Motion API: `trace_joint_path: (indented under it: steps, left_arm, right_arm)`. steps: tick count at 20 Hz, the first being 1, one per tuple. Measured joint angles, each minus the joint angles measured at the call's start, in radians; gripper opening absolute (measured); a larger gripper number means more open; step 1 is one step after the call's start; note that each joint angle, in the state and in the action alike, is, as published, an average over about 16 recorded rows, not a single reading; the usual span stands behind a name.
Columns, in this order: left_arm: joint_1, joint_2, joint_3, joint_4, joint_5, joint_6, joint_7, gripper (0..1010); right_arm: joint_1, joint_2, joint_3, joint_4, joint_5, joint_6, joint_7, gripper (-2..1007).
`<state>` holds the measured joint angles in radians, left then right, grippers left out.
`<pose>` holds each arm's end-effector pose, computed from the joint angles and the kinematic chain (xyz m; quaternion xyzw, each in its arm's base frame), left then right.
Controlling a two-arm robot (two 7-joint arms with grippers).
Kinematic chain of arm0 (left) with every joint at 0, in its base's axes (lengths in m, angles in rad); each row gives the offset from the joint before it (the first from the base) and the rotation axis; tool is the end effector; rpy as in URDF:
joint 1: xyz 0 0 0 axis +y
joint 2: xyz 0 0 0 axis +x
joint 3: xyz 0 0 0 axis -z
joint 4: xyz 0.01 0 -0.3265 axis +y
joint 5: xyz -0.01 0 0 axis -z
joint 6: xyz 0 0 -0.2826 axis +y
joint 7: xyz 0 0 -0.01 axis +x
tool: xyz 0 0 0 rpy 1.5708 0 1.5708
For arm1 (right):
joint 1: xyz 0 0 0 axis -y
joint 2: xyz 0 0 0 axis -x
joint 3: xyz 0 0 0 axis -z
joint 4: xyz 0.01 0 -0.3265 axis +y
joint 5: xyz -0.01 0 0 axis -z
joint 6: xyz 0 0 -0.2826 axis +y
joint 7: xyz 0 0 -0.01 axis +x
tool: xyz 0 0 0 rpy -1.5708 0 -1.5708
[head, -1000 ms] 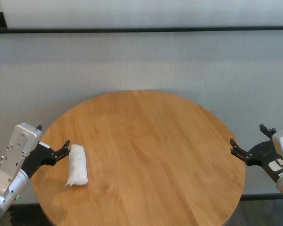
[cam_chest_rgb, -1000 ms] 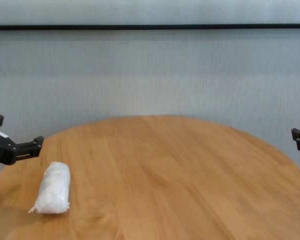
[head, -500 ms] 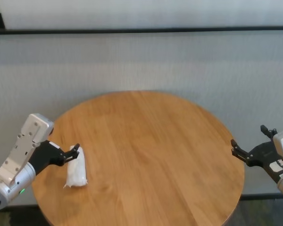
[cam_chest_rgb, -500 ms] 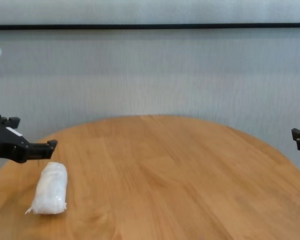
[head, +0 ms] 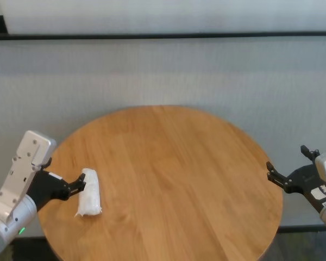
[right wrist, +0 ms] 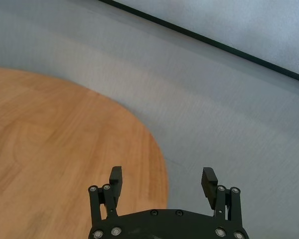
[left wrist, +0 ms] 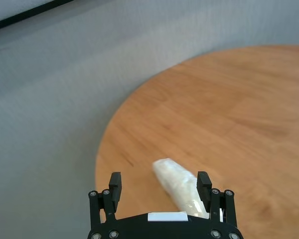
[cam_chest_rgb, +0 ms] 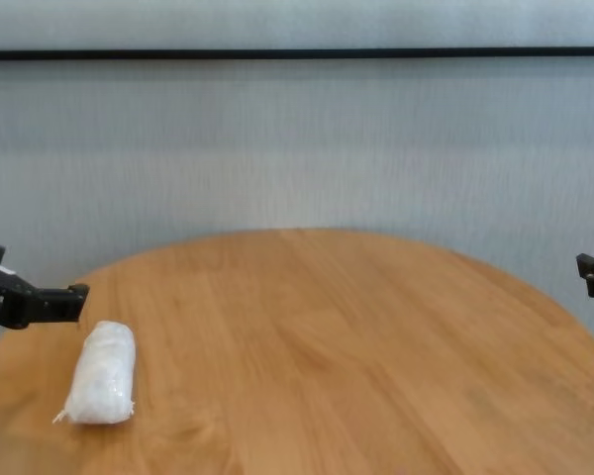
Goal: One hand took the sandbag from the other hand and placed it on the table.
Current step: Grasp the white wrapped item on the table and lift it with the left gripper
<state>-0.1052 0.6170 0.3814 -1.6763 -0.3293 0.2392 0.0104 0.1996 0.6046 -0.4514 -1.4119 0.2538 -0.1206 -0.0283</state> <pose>0.3117 0.0859 -0.2854 0.1884 -0.0409 0.5699 0.7988 0.3393 -0.1103 -0.3267 -0.1415 -0.1325 -0.5799 0.7913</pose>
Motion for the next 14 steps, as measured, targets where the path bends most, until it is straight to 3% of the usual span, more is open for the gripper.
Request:
trace_joint_path:
  steps: [6,14]
  left_arm:
    - [0.071,-0.034,-0.026,-0.055,-0.016,0.022,0.034,1000]
    - [0.11,-0.077,-0.018,-0.076,0.003,0.06,0.062,1000]
  right_arm:
    - [0.0,0.0,0.0,0.0,0.0,0.0,0.0,1005]
    - [0.0,0.0,0.0,0.0,0.0,0.0,0.0,1005]
